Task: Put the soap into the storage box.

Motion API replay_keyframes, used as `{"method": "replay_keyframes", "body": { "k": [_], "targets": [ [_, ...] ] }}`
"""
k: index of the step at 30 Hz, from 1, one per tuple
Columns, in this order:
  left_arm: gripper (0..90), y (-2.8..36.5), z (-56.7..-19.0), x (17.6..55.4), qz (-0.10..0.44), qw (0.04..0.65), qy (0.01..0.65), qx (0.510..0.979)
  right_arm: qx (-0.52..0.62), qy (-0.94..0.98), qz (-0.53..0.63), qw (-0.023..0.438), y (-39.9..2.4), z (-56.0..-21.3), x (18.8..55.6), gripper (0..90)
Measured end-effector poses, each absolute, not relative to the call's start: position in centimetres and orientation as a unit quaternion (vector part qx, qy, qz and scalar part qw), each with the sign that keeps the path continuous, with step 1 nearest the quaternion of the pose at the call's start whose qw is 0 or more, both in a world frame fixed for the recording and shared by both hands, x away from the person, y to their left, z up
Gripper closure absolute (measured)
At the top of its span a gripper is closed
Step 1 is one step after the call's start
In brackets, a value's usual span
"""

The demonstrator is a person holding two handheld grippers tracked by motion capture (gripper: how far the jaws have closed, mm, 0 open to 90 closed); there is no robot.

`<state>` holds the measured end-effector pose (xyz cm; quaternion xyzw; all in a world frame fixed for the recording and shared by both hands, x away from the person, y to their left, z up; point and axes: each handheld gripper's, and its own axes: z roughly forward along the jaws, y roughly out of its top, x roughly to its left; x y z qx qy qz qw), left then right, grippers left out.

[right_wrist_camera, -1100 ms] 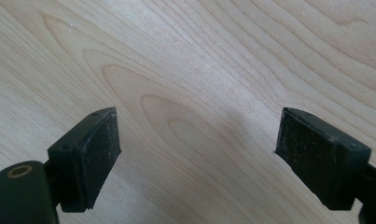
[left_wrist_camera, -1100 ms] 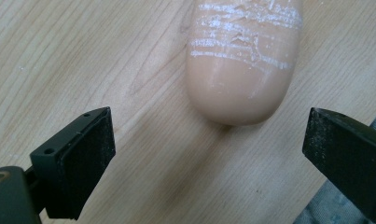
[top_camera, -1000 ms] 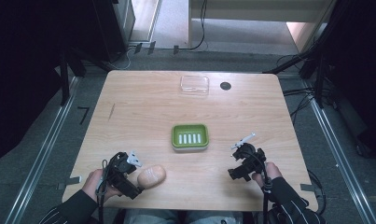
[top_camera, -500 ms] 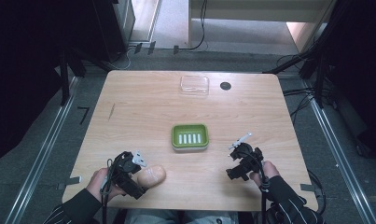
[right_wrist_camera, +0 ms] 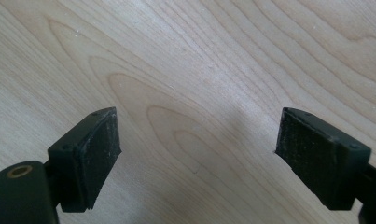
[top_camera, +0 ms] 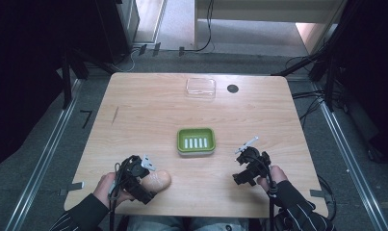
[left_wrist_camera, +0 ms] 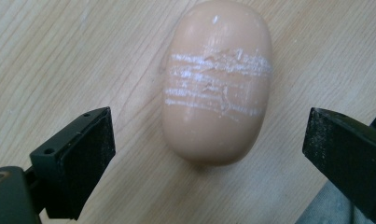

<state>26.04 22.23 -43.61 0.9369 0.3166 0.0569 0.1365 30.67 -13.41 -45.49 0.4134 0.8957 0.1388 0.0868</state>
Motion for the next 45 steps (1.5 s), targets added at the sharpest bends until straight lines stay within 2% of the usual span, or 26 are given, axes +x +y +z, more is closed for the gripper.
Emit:
{"method": "replay_keyframes", "body": {
  "k": [33, 39, 40, 45],
  "targets": [
    [3.2, 19.7, -44.6, 27.6, 0.056, 0.113, 0.291, 0.948, 0.420, 0.892, 0.142, 0.087, -13.5, -45.4, 30.5, 14.1],
    [7.4, 19.7, -44.8, 27.5, 0.049, 0.117, 0.286, 0.950, 0.420, 0.892, 0.142, 0.088, -13.5, -45.4, 30.6, 14.1],
    [13.2, 19.6, -44.9, 27.5, 0.047, 0.116, 0.284, 0.950, 0.420, 0.892, 0.143, 0.087, -13.5, -45.4, 30.6, 14.1],
    [14.9, 19.5, -45.2, 27.5, 0.049, 0.111, 0.282, 0.952, 0.420, 0.892, 0.143, 0.088, -13.5, -45.4, 30.5, 14.1]
  ]
}}
